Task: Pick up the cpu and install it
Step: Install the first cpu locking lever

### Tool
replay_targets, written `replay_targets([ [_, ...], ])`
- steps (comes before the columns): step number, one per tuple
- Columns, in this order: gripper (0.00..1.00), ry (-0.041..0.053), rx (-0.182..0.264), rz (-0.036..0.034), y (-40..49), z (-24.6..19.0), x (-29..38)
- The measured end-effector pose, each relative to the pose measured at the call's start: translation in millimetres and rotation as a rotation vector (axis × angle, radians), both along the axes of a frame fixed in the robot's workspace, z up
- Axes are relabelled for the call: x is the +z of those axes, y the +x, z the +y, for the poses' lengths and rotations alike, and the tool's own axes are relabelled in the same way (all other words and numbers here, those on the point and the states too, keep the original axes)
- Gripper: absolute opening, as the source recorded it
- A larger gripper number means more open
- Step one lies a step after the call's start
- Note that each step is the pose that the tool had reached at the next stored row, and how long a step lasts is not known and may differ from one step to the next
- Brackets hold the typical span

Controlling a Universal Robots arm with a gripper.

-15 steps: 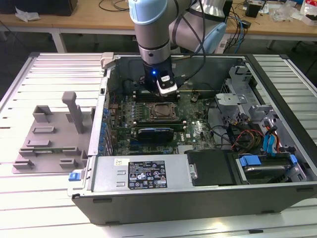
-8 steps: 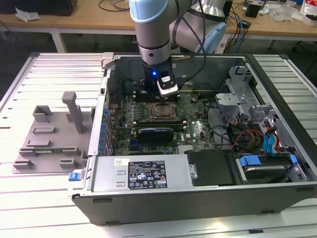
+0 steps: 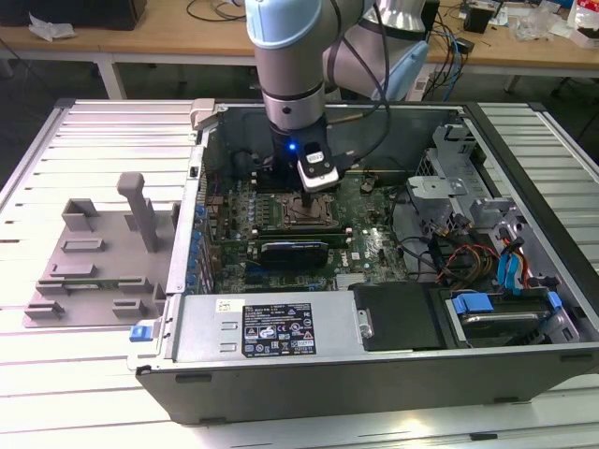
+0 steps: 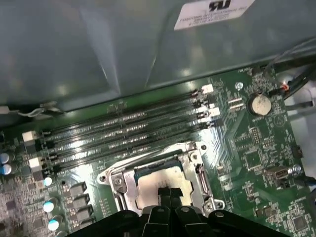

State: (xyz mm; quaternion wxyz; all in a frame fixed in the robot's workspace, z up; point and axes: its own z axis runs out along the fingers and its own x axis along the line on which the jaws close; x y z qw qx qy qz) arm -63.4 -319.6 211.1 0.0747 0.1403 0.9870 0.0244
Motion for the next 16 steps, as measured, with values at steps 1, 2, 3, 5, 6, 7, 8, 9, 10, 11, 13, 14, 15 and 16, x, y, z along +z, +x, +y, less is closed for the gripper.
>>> replay_targets([
  [1,0.11,-0.0002,0.0,0.0,0.0,0.0,0.0],
  [2,0.11,-0.0004,0.014,0.0,0.2,0.0,-0.1],
  [3,0.11,-0.0007,0.038,-0.0001,0.2,0.1,-0.3],
  [5,0.11,-0.0035,0.123,0.0005,0.1,0.0,-0.9],
  [6,0.11,-0.0055,0.174,0.0009,0.1,0.0,-1.4],
  [7,0.11,-0.0158,0.219,0.0043,0.0,0.0,-1.5],
  [8,0.11,-0.0216,0.231,0.0067,0.1,0.0,-1.0],
  [9,0.11,-0.0258,0.239,0.0086,0.2,0.0,1.0],
  [10,0.11,-0.0286,0.247,0.0093,0.2,0.0,5.2],
  [11,0.11,-0.0304,0.254,0.0096,0.1,0.0,9.4],
  [13,0.11,-0.0336,0.261,0.0127,0.1,0.0,15.2],
  [14,0.11,-0.0357,0.262,0.0157,0.3,0.1,15.6],
  [15,0.11,-0.0398,0.263,0.0231,0.4,0.0,15.8],
  [16,0.11,-0.0438,0.264,0.0372,1.2,0.0,15.8],
])
